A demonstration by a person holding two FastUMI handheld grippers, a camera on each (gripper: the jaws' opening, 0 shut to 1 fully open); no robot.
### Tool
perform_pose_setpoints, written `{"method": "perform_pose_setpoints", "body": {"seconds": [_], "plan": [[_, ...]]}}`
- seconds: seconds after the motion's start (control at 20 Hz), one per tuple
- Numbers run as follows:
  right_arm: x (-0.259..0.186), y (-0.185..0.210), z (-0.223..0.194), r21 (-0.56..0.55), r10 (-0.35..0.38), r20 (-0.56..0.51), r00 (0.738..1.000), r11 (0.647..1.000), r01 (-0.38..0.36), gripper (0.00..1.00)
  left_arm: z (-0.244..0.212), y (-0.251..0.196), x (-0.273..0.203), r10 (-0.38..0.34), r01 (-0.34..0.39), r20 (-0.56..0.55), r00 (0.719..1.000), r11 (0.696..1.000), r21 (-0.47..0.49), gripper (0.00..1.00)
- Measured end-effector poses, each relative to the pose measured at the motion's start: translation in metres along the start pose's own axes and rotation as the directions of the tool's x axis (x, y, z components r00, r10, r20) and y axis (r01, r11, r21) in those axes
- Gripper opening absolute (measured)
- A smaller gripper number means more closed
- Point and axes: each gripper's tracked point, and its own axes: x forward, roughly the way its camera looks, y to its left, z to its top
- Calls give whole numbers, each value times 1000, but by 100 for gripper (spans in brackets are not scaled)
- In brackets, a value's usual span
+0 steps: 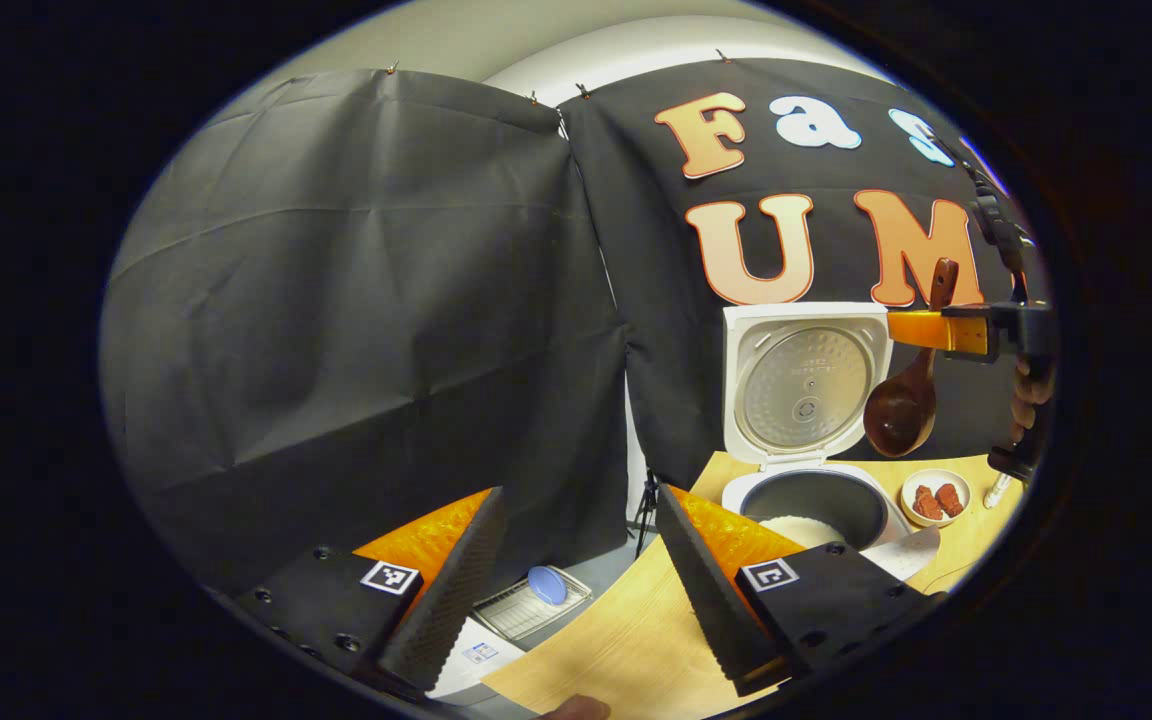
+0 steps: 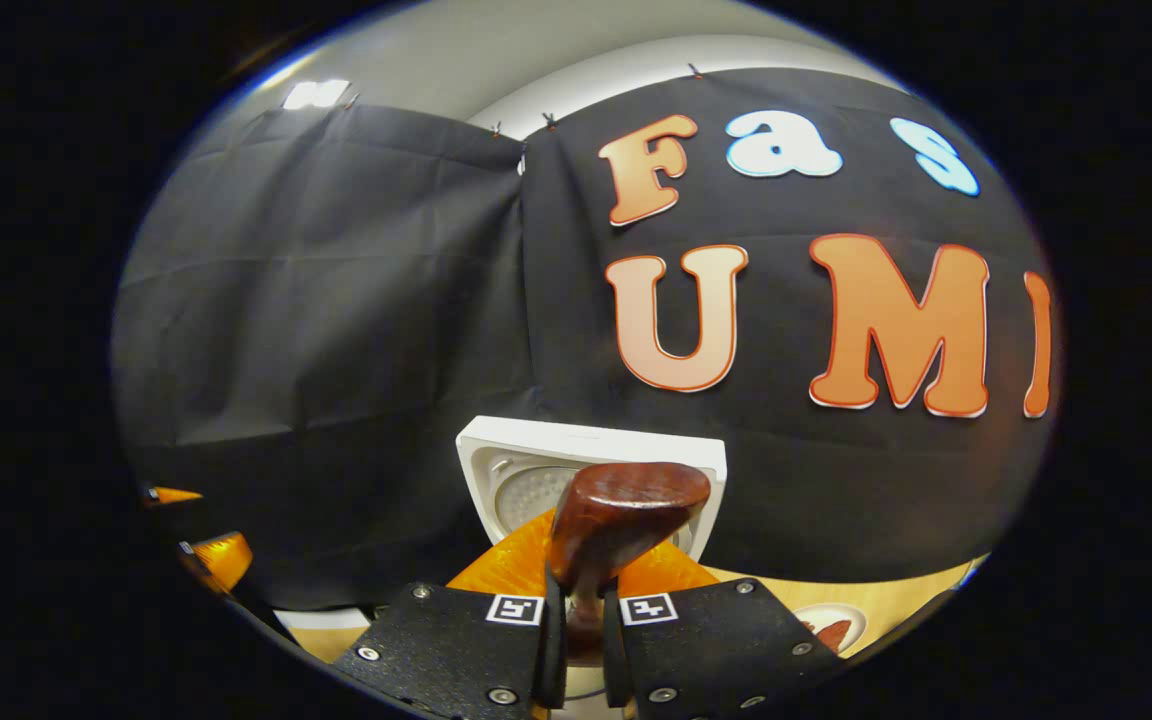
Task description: Close the left gripper, press the button to open the rice cooker; take a wooden spoon from the chopstick holder with the right hand, scoop a spoonful of rice and pour it into the rice cooker, then put the wooden spoon back into the chopstick holder.
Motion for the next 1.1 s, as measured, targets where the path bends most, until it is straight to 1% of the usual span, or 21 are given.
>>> {"method": "perform_pose_setpoints", "body": {"seconds": [0.15,0.3,0.35,0.45,0.55,0.7,0.75,0.8,0.9,0.95,1.1], "plan": [[-28,-32,4,74,-38,3,999,997,38,14,7,-23,-8,-33,33,0,999,999,-1,100],[-62,-71,3,103,-95,6,995,990,94,14,15,-49,-16,-75,74,14,997,997,21,99],[-71,-90,3,106,-119,3,993,987,118,14,18,-55,-19,-80,79,24,997,996,31,99],[-102,-112,-8,102,-167,-8,986,981,167,14,28,-66,-25,-90,88,42,995,996,31,99],[-125,-139,-25,113,-230,-23,973,966,231,14,38,-75,-31,-92,91,56,994,996,17,99],[-162,-172,-49,125,-299,-57,953,945,304,14,46,-84,-37,-87,88,59,994,996,-7,99],[-174,-181,-55,133,-319,-62,946,936,325,14,47,-90,-39,-100,100,54,994,995,-9,99],[-186,-191,-60,144,-339,-68,938,927,346,14,46,-101,-42,-133,134,37,990,991,-10,100],[-208,-211,-77,166,-384,-86,919,905,393,14,41,-122,-51,-174,174,17,985,985,-14,100],[-220,-222,-88,178,-407,-104,908,890,419,14,41,-134,-57,-194,194,12,981,981,-9,99],[-256,-248,-110,209,-456,-135,880,855,475,14,44,-166,-69,-241,241,15,971,971,8,100]]}}
